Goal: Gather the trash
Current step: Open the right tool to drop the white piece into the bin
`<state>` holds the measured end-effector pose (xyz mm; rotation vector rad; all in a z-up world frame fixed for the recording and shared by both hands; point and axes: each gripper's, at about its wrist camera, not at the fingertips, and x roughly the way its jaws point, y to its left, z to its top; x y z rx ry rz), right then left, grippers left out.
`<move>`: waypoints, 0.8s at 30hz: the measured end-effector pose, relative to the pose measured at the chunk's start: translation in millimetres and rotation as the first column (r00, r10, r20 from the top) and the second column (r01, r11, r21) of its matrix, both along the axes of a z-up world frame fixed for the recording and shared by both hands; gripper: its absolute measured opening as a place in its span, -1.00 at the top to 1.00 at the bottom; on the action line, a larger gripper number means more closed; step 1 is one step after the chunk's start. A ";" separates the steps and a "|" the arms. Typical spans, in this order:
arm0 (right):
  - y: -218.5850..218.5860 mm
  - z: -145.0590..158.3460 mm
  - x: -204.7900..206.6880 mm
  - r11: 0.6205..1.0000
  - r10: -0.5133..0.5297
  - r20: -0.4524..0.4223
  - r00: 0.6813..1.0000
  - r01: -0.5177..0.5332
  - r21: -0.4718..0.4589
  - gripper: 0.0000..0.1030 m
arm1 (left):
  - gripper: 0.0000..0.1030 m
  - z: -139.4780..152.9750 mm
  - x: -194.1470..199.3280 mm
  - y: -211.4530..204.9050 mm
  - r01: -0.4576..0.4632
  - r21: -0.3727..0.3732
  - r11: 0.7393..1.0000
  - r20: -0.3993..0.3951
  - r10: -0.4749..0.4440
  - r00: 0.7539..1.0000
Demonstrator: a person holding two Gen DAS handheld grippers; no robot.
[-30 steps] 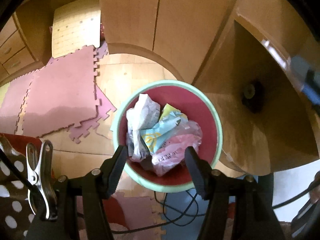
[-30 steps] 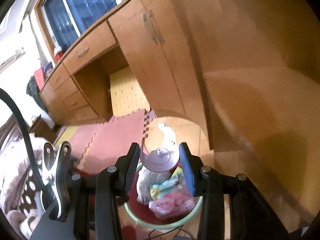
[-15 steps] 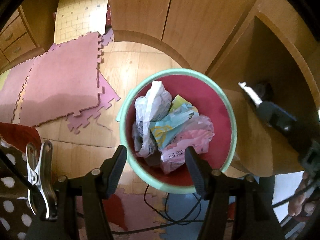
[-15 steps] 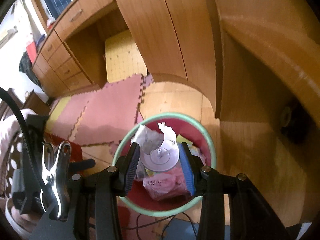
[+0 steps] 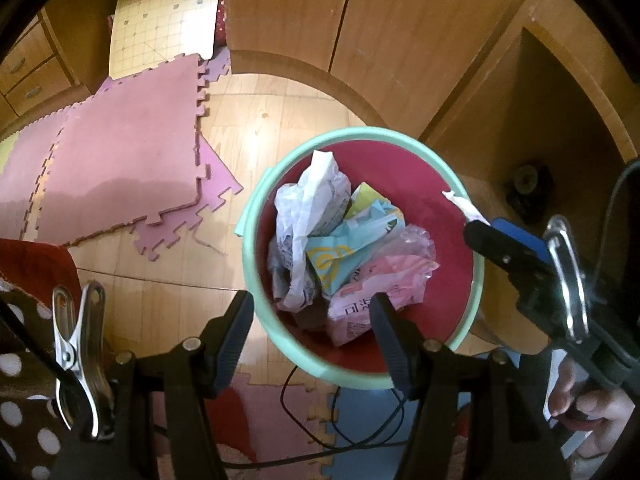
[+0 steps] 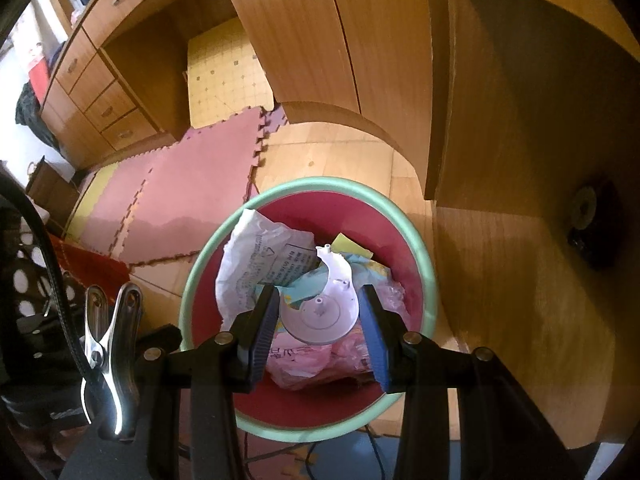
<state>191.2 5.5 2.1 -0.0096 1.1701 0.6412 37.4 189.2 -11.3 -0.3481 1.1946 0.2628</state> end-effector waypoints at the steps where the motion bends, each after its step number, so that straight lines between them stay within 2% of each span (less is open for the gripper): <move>1: 0.6 -1.4 0.8 1.000 -0.001 -0.001 1.000 0.001 -0.003 0.19 | -0.23 0.0 0.0 0.0 -0.001 0.001 1.000 0.000 0.001 1.000; 9: 5.9 -3.0 0.7 1.000 0.010 -0.017 1.000 -0.010 0.009 0.17 | -0.23 0.6 -0.5 1.1 -0.001 -0.001 1.000 0.001 0.001 1.000; 12: 7.5 -2.1 -0.5 1.000 0.016 -0.013 1.000 -0.016 0.014 -0.07 | -0.23 0.8 -0.4 1.3 -0.001 -0.003 1.000 0.003 0.001 1.000; 20: 7.5 7.7 -4.2 0.999 0.024 0.011 1.000 -0.024 0.022 -0.08 | -0.23 1.5 0.3 1.0 -0.001 -0.003 1.000 0.007 0.001 1.000; 24: 3.1 23.1 -10.5 0.999 0.024 0.029 0.999 -0.025 0.041 -0.08 | -0.23 5.6 1.7 -1.1 0.000 -0.012 1.000 0.019 0.001 1.000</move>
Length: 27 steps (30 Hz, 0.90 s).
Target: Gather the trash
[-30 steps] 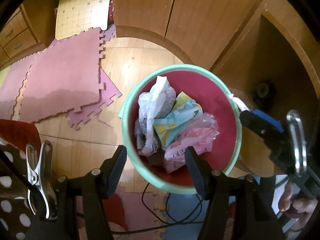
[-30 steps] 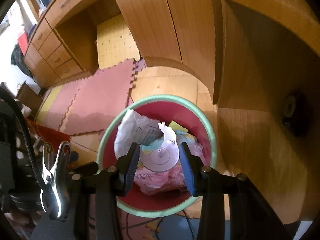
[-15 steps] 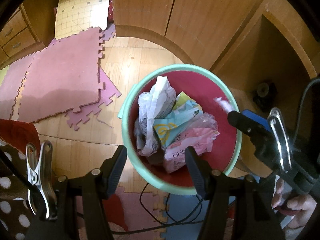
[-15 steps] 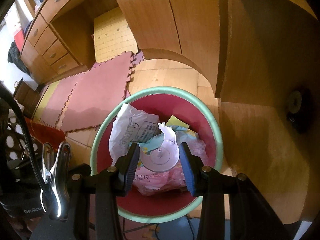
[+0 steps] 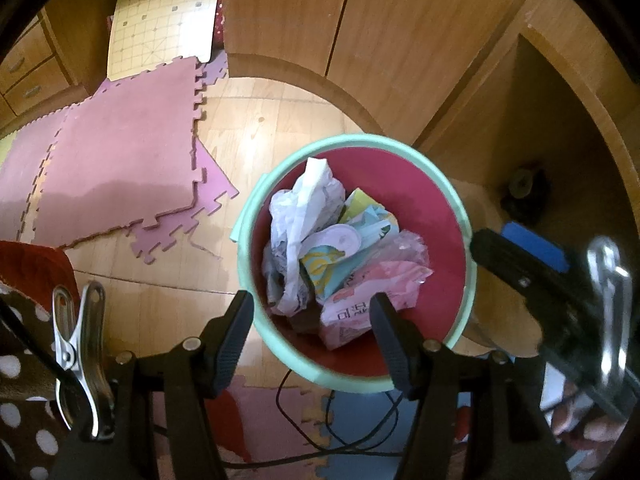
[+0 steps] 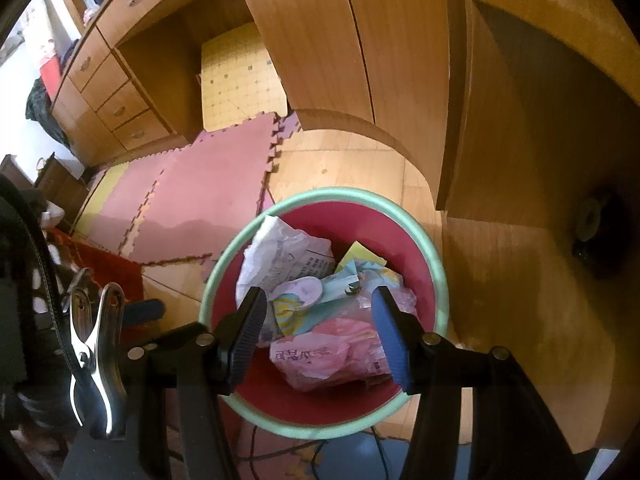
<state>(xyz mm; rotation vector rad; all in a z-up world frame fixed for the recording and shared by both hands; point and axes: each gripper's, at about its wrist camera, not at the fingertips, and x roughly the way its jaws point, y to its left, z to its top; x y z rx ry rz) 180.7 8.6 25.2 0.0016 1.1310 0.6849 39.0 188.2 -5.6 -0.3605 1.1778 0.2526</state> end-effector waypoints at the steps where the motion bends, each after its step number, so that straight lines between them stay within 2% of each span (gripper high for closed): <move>1: -1.0 3.9 -1.3 1.000 -0.001 0.005 1.000 0.001 0.004 -0.08 | -0.23 1.4 0.1 -0.5 0.002 -0.002 1.000 0.004 -0.002 1.000; 11: -26.7 56.0 -28.7 0.999 -0.053 0.075 0.996 0.053 0.007 -0.08 | -0.23 20.8 -5.1 -8.3 0.027 -0.005 1.000 0.052 -0.026 0.998; 15: -47.6 72.6 -45.4 0.990 -0.140 0.111 0.984 0.138 0.018 -0.08 | -0.23 28.6 -8.6 -13.1 0.037 0.018 0.999 0.073 -0.038 0.997; 20: -57.7 72.2 -57.8 0.980 -0.198 0.145 0.970 0.196 0.026 -0.08 | -0.23 35.2 -11.6 -20.8 0.053 0.070 0.996 0.093 -0.059 0.994; 27: -53.2 53.7 -64.3 0.985 -0.167 0.163 0.972 0.171 -0.006 -0.08 | -0.23 33.9 -11.8 -23.5 0.059 0.094 0.994 0.092 -0.068 0.993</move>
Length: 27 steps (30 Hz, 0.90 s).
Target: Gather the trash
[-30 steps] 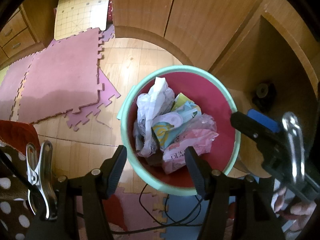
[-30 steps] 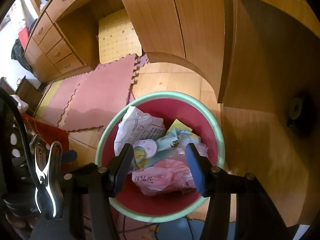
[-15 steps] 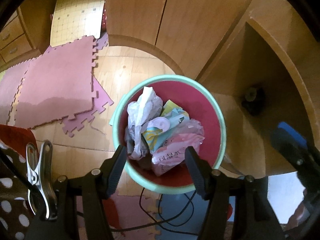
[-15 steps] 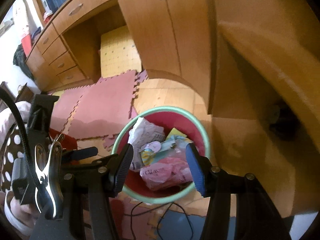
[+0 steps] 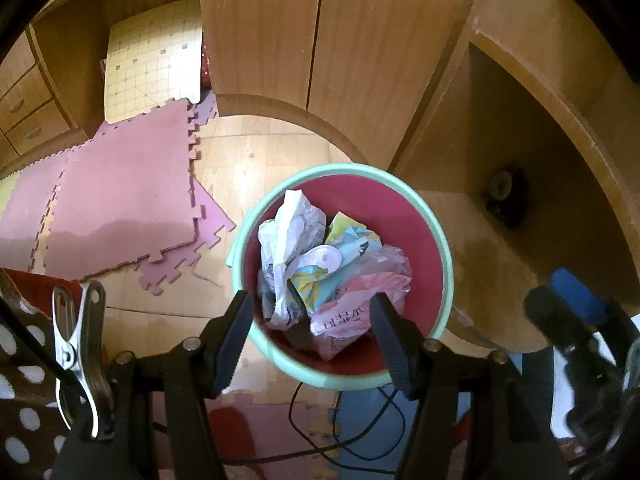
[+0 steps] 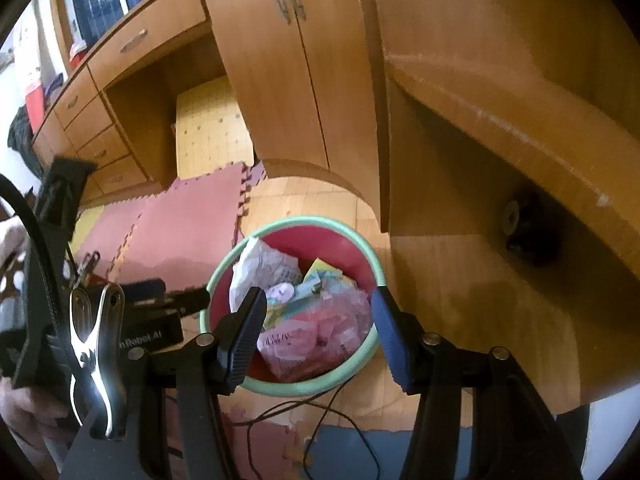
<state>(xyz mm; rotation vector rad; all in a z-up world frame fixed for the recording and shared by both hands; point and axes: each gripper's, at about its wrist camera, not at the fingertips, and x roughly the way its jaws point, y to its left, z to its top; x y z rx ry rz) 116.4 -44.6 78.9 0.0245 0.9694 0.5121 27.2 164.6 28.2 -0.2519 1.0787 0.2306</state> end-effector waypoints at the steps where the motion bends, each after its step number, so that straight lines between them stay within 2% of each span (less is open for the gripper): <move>1: 1.1 -2.1 -0.2 1.000 0.005 -0.002 1.000 -0.005 -0.005 -0.08 | -0.23 -0.1 0.1 -0.3 0.000 0.000 1.000 -0.002 0.000 1.000; 7: 5.9 -11.6 -0.7 1.000 0.024 -0.018 1.000 -0.024 -0.016 -0.08 | -0.23 -3.5 -1.8 -2.6 0.007 0.003 1.000 -0.011 -0.007 1.000; 27: 16.3 -15.8 -4.6 0.998 0.049 -0.022 0.999 -0.050 -0.027 -0.08 | -0.23 -5.6 -2.1 -3.2 0.008 0.005 1.000 -0.013 -0.008 1.000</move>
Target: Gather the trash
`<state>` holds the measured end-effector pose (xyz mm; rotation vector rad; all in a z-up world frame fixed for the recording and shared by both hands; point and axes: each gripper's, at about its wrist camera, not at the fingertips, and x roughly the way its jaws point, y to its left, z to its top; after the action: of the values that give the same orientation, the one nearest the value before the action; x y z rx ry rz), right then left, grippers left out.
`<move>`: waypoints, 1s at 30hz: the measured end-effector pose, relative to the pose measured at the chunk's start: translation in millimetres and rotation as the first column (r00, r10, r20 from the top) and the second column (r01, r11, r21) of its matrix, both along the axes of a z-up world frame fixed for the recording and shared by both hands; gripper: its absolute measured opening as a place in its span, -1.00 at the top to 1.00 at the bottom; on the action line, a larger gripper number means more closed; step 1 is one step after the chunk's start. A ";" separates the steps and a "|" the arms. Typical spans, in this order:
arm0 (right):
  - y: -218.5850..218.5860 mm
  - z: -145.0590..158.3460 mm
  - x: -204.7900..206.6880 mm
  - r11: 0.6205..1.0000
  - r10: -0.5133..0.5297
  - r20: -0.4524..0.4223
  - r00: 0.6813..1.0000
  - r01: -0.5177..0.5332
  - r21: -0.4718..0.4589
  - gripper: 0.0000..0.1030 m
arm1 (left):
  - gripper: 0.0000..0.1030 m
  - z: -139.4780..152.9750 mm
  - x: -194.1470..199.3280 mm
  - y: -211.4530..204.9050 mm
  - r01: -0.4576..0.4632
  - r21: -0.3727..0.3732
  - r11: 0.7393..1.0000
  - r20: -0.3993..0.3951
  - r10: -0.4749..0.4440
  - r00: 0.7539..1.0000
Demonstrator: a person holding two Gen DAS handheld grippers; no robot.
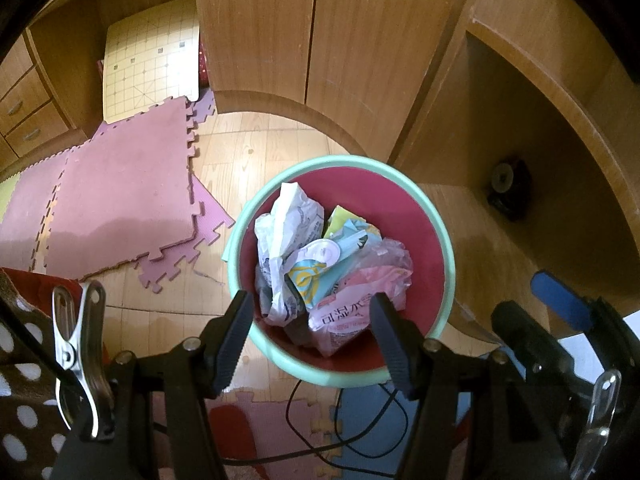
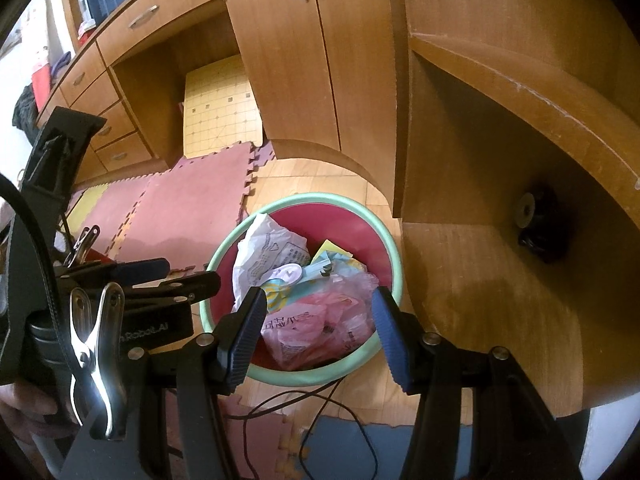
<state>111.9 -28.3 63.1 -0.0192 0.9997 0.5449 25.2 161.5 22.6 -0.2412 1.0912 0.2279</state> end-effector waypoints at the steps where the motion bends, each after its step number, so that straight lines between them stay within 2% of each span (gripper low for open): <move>1: 0.5 0.2 -0.9 1.000 0.000 0.000 1.000 0.000 0.000 -0.08 | -0.23 0.4 0.0 0.0 0.000 0.000 1.000 0.000 0.000 1.000; 30: 1.2 0.5 -1.1 1.000 -0.001 -0.002 1.000 0.001 0.001 -0.08 | -0.23 -0.2 1.3 -2.9 -0.008 0.006 1.000 0.002 0.008 1.000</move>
<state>110.7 -27.1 63.6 -0.0175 1.0009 0.5445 26.5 158.6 22.5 -0.2401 1.0875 0.2379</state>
